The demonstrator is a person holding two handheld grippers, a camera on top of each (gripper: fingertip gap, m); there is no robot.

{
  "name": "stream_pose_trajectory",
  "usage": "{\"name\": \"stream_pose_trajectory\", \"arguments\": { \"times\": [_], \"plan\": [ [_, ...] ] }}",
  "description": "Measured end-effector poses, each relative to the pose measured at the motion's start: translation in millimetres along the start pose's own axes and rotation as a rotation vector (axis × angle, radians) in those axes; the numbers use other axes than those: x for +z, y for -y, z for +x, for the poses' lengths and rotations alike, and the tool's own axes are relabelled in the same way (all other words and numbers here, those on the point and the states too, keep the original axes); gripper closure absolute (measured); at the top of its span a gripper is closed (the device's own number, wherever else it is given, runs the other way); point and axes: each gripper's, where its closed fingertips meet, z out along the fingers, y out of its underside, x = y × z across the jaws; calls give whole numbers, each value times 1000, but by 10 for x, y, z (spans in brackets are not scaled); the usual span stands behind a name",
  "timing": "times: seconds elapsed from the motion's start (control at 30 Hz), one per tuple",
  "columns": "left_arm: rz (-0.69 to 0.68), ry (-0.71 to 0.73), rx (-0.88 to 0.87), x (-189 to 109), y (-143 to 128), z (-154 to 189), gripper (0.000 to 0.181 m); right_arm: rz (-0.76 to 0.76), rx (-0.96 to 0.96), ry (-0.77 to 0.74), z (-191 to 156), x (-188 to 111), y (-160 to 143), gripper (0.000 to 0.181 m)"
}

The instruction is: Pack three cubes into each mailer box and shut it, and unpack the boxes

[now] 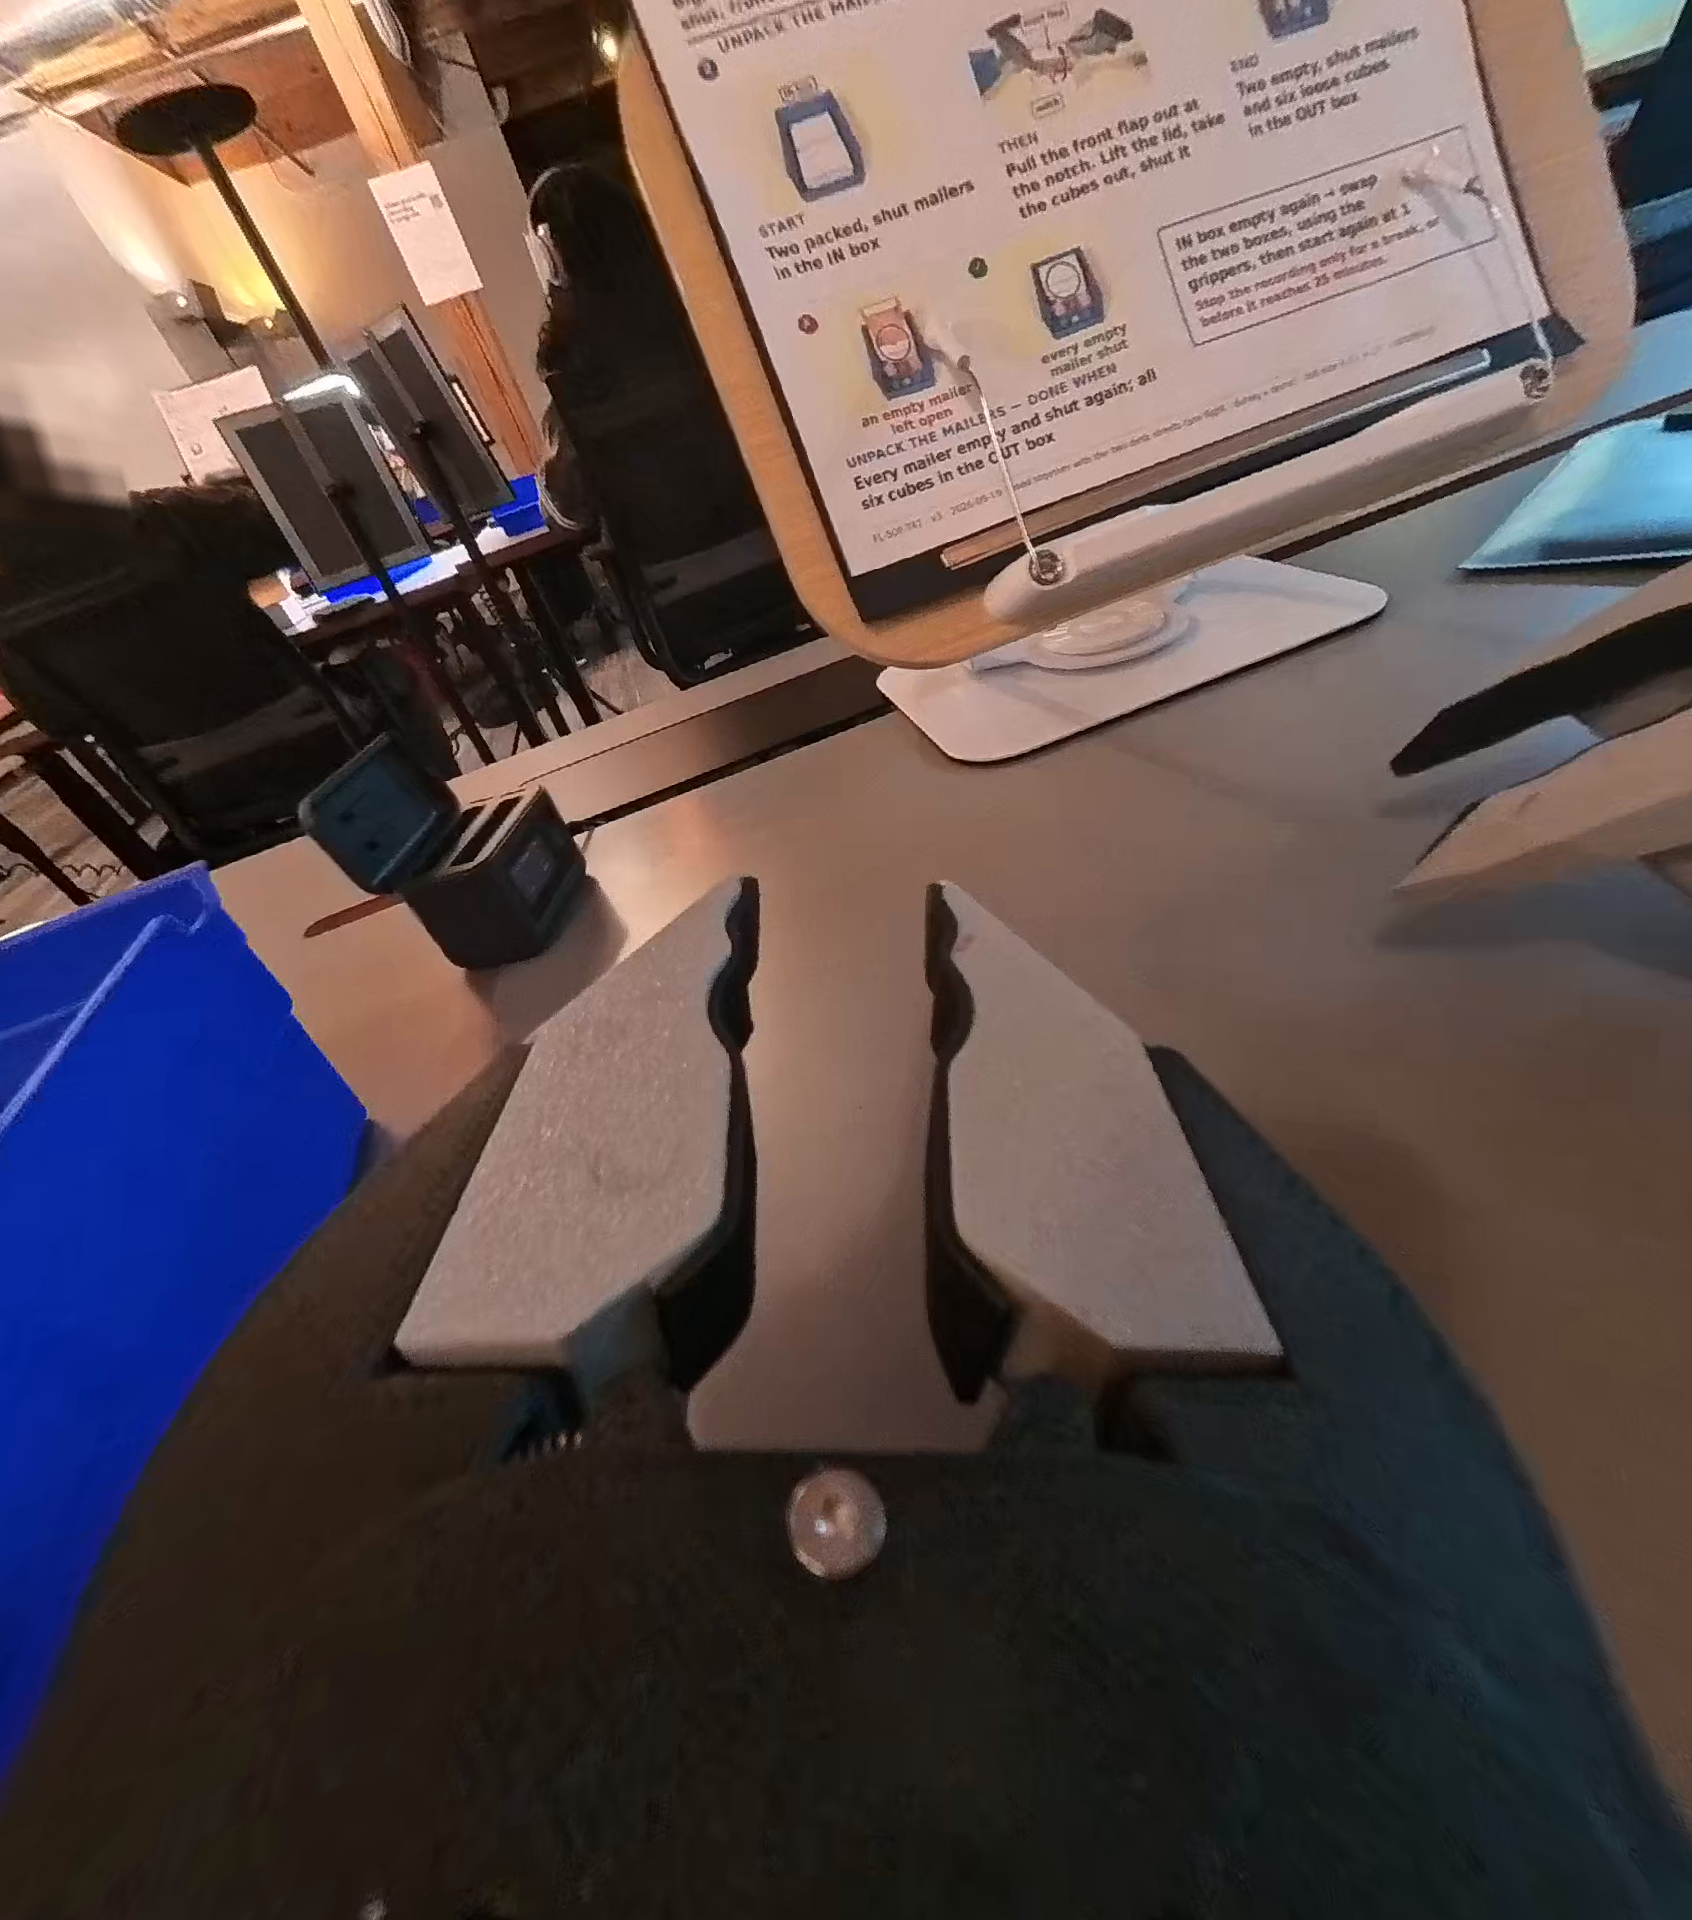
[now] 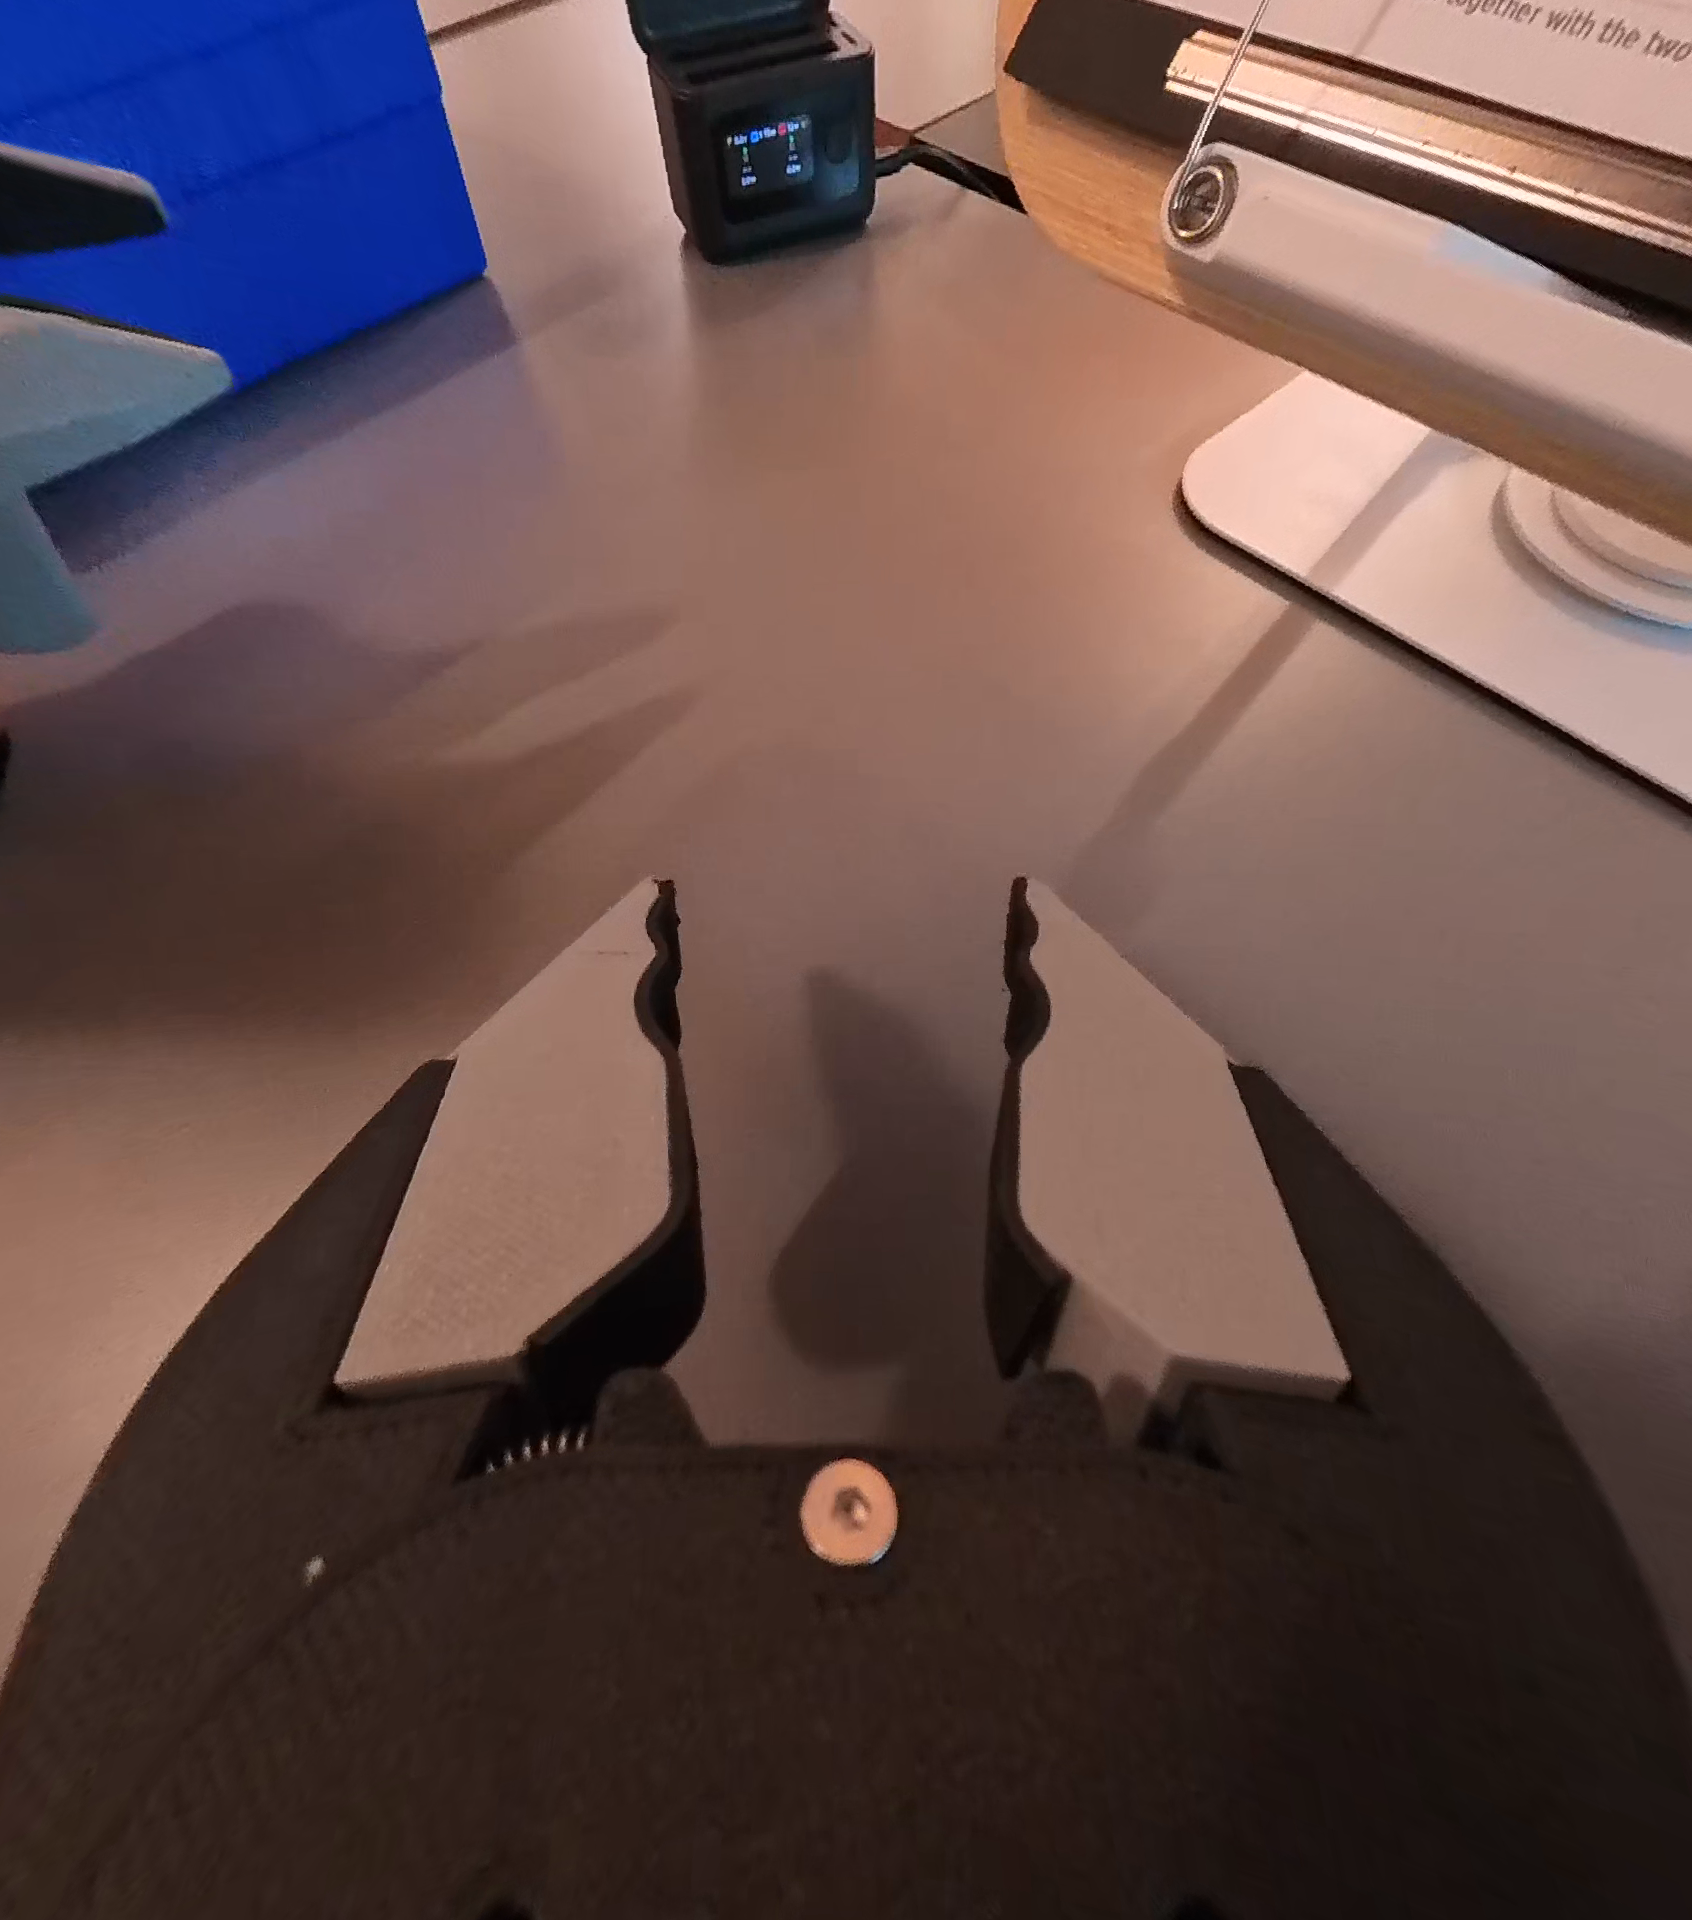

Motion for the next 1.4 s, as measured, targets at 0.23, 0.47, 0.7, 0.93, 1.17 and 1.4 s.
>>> {"name": "stream_pose_trajectory", "arguments": {
  "times": [0.23,0.47,0.7,0.93,1.17,1.4],
  "plan": [
    [0,-42,-37,-90,1,39,150,14,-1,8,-11,-13,16,121],
    [-35,-352,-5,-345,65,731,126,50,18,40,-28,-58,55,120],
    [-1,-456,290,-825,805,390,106,32,-17,59,-93,-70,17,121],
    [-530,-248,771,-596,265,-1467,90,16,-43,60,-125,-59,-8,122],
    [-929,-302,858,-557,-959,-2218,101,-2,-69,56,-151,-43,-32,123],
    [-1003,-319,920,-286,-1418,-2421,103,-14,-72,68,-172,-34,-49,123]
  ]
}}
